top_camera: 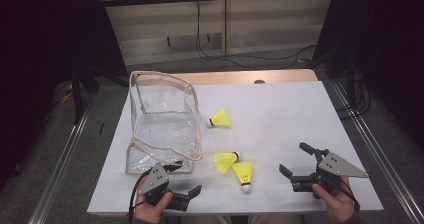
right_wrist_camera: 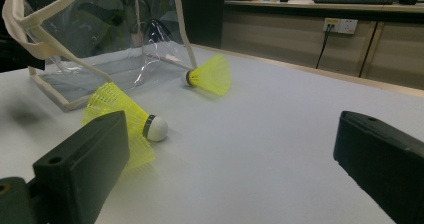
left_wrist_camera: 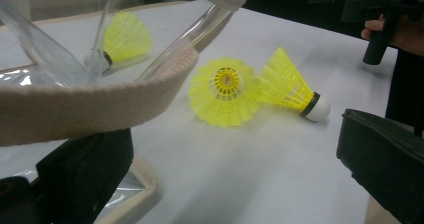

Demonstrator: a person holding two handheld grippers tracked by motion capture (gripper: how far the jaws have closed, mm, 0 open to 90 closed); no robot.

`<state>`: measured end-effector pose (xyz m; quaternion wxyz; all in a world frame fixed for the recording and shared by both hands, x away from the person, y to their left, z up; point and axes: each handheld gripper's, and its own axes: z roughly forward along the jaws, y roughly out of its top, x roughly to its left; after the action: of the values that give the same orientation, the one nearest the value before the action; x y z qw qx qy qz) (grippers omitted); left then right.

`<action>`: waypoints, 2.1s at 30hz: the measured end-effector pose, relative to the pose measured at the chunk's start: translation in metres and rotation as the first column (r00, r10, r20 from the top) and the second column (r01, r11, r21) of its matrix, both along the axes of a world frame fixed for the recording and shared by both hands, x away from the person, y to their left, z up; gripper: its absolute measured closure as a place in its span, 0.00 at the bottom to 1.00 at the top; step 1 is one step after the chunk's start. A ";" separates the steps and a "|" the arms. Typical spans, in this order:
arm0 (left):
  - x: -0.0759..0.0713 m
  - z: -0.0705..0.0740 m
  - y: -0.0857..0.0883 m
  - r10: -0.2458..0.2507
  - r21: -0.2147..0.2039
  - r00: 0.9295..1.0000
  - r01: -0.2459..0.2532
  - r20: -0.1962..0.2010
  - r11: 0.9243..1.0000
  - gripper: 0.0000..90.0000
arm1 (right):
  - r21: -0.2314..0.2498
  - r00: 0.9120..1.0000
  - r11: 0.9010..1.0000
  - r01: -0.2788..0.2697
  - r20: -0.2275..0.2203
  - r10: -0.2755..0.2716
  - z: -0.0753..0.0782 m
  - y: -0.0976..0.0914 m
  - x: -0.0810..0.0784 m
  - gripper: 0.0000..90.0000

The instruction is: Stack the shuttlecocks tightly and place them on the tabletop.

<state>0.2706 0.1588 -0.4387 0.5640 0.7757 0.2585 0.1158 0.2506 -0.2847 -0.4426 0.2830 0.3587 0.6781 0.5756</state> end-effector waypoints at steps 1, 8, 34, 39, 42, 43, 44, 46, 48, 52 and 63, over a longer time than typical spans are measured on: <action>0.000 0.001 -0.002 -0.004 0.003 1.000 0.004 -0.006 1.000 0.02 | 0.000 1.000 1.000 0.000 0.000 0.000 0.000 0.000 0.000 0.01; -0.002 0.005 -0.015 -0.033 0.013 0.999 0.033 -0.010 0.999 0.01 | 0.002 1.000 1.000 -0.001 0.000 0.001 0.000 0.000 0.000 0.01; -0.001 0.005 -0.044 -0.073 -0.016 0.994 0.072 -0.079 0.997 0.02 | 0.005 1.000 1.000 0.001 0.002 -0.001 0.002 -0.001 -0.001 0.01; -0.002 0.002 -0.052 -0.071 -0.007 0.992 0.070 -0.101 0.998 0.02 | 0.004 1.000 1.000 -0.002 0.006 0.002 0.002 -0.001 -0.001 0.01; -0.002 0.001 -0.056 -0.082 -0.008 0.991 0.081 -0.107 0.997 0.02 | 0.001 1.000 1.000 -0.002 0.009 0.002 0.002 -0.001 -0.002 0.01; -0.003 0.002 -0.058 -0.089 -0.016 0.989 0.088 -0.114 0.996 0.02 | 0.002 1.000 1.000 -0.003 0.009 0.003 0.002 -0.001 -0.002 0.01; -0.003 0.002 -0.058 -0.089 -0.016 0.989 0.088 -0.114 0.996 0.02 | 0.002 1.000 1.000 -0.003 0.009 0.003 0.002 -0.001 -0.002 0.01; -0.003 0.005 -0.065 -0.120 -0.040 0.987 0.116 -0.106 0.992 0.03 | 0.003 1.000 1.000 -0.002 0.007 0.002 0.002 -0.001 -0.002 0.01; -0.004 0.007 -0.068 -0.112 -0.042 0.989 0.108 -0.098 0.993 0.03 | 0.004 1.000 1.000 -0.002 0.007 0.002 0.002 -0.001 -0.002 0.01; -0.006 0.013 -0.080 -0.133 -0.055 0.986 0.128 -0.104 0.990 0.03 | 0.003 1.000 1.000 0.000 0.006 0.000 0.002 -0.001 -0.002 0.01; -0.004 0.031 -0.098 -0.108 -0.055 0.987 0.102 -0.120 0.993 0.03 | 0.000 1.000 1.000 0.000 0.007 0.000 0.002 -0.002 -0.002 0.01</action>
<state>0.2668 0.0605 -0.4081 0.5712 0.7799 0.2540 0.0315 0.2489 -0.2862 -0.4408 0.2854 0.3568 0.6773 0.5767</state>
